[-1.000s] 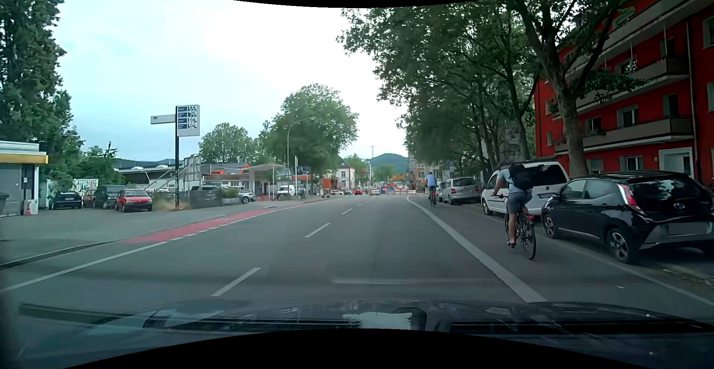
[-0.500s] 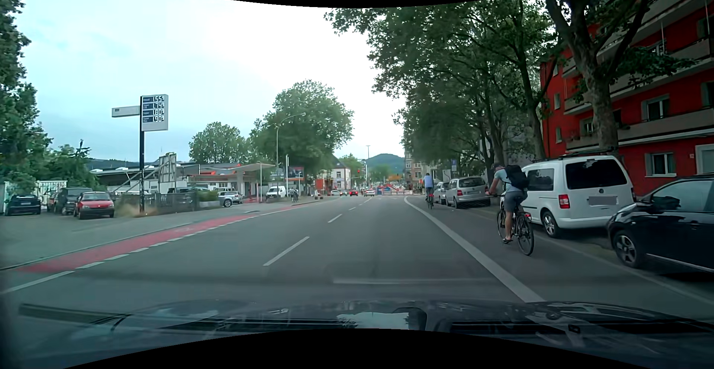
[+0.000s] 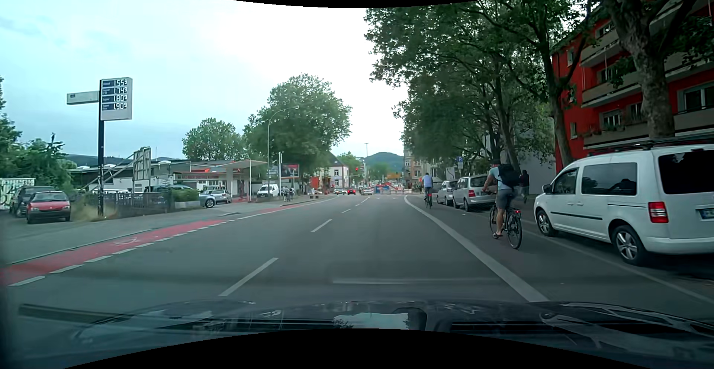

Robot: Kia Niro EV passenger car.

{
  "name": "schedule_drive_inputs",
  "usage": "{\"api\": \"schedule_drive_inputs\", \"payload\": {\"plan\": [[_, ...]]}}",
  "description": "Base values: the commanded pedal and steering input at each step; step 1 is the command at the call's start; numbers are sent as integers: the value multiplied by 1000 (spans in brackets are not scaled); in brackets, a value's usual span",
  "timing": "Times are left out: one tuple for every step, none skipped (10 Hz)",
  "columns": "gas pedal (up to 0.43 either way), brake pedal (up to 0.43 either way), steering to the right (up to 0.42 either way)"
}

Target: Follow the waypoints while adhering to traffic rules and regulations

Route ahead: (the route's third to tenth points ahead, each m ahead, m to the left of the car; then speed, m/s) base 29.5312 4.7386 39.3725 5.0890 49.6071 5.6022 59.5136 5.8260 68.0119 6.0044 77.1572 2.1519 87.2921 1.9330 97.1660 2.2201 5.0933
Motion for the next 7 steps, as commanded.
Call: {"api": "schedule_drive_inputs", "payload": {"plan": [[0,0,5],[0,0,5],[0,0,5],[0,0,5],[0,0,5],[0,0,4],[0,0,4]]}}
